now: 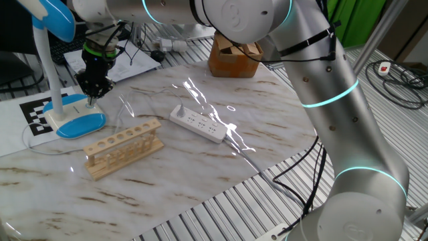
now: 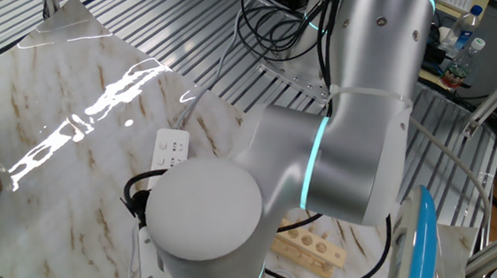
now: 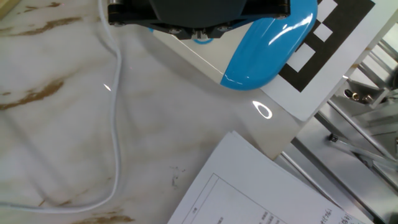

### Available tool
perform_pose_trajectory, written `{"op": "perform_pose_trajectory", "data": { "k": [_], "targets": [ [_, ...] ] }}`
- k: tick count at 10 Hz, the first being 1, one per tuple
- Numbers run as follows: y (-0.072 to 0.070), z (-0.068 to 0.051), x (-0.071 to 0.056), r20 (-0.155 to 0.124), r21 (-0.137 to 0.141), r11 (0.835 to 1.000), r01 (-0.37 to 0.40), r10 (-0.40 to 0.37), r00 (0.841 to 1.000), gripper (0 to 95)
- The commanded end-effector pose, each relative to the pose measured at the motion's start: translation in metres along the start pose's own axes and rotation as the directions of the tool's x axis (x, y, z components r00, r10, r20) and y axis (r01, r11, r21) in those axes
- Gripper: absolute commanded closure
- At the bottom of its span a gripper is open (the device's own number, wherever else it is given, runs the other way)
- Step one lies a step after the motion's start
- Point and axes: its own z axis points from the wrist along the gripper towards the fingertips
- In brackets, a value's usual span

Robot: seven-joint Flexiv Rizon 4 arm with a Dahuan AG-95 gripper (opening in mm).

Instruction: Plug in the power cord of the desk lamp, turn on the socket, and light up the desk lamp

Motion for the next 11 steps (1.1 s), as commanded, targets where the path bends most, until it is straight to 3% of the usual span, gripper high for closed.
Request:
{"op": "perform_pose_trajectory", "data": {
  "k": [1, 4, 8, 11],
  "targets": [
    [0.004, 0.001, -0.001, -0.004, -0.003, 1.000, -0.003, 0.003, 1.000, 95.0],
    [0.011, 0.014, 0.001, 0.006, 0.011, 1.000, -0.005, 0.005, 1.000, 95.0],
    [0.009, 0.010, -0.002, -0.003, 0.018, 1.000, 0.005, -0.005, 1.000, 95.0],
    [0.000, -0.002, 0.000, -0.019, 0.020, 1.000, 0.017, -0.016, 1.000, 95.0]
  ]
}}
